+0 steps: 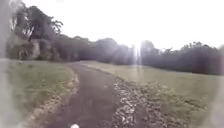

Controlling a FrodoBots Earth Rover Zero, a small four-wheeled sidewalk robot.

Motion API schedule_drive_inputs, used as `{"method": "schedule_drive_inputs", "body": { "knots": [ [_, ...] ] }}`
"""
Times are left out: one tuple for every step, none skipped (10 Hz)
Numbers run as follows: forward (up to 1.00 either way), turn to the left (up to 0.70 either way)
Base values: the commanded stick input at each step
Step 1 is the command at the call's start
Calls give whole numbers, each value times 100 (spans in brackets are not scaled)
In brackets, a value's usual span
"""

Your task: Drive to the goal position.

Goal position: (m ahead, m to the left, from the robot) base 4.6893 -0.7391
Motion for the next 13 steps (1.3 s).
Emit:
{"method": "schedule_drive_inputs", "body": {
  "knots": [
    [85,23],
    [85,33],
    [85,34],
    [85,14],
    [85,0],
    [85,0],
    [85,0],
    [85,0],
    [85,0],
    [85,0],
    [85,0],
    [85,0],
    [85,0]
  ]
}}
